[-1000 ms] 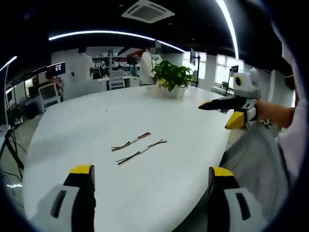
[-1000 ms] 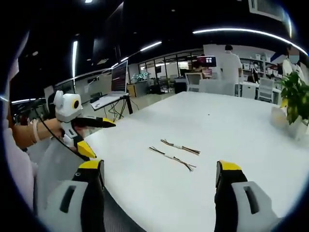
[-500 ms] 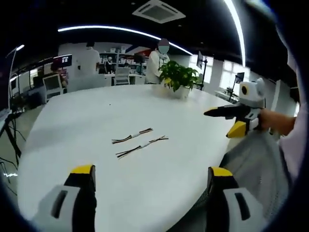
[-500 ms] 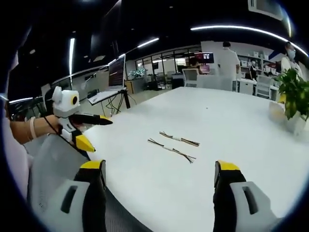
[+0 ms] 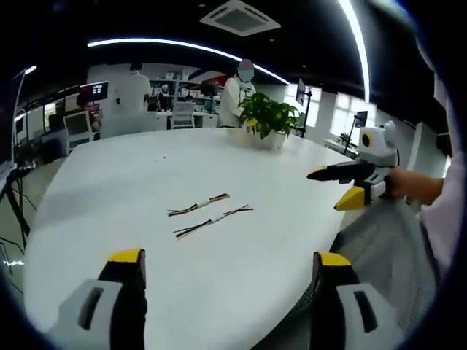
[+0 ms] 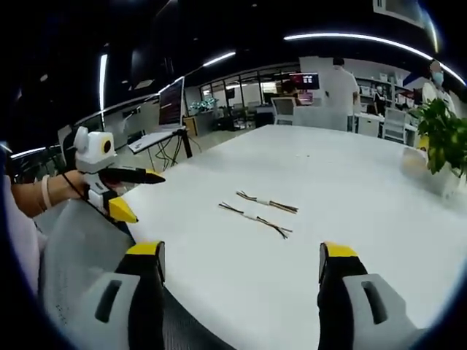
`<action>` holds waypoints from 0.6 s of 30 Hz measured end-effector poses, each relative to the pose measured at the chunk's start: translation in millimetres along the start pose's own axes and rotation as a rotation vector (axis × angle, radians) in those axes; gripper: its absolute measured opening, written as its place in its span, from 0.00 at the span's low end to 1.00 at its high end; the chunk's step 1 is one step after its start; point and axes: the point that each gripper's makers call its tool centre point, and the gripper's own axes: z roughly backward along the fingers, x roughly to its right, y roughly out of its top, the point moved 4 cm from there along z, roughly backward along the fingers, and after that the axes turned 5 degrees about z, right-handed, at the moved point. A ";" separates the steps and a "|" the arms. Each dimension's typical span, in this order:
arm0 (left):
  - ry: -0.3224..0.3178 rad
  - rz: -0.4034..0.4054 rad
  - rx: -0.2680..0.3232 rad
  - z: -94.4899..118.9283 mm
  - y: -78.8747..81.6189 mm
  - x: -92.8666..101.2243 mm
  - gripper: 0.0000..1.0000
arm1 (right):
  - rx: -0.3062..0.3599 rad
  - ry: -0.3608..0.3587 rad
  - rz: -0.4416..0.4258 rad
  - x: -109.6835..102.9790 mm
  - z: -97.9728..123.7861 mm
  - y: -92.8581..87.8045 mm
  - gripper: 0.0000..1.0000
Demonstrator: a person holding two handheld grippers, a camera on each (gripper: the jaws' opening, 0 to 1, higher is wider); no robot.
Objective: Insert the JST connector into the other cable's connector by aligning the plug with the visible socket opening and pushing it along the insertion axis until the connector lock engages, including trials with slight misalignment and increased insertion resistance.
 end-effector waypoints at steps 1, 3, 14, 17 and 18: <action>0.002 -0.002 0.000 0.3 0.2 -0.2 0.92 | 0.002 0.000 -0.002 -0.2 0.1 0.3 0.85; 0.003 -0.005 0.006 0.8 1.0 -0.1 0.92 | 0.007 -0.002 -0.002 -0.2 0.5 1.2 0.85; 0.050 -0.007 0.052 6.6 7.4 -8.1 0.88 | 0.024 -0.037 -0.007 3.8 3.7 3.4 0.85; 0.048 -0.009 0.046 6.1 6.2 -8.3 0.87 | 0.022 -0.038 0.000 3.2 3.8 3.5 0.85; 0.046 -0.010 0.045 5.9 6.1 -7.8 0.87 | 0.022 -0.037 0.002 2.9 3.9 3.6 0.85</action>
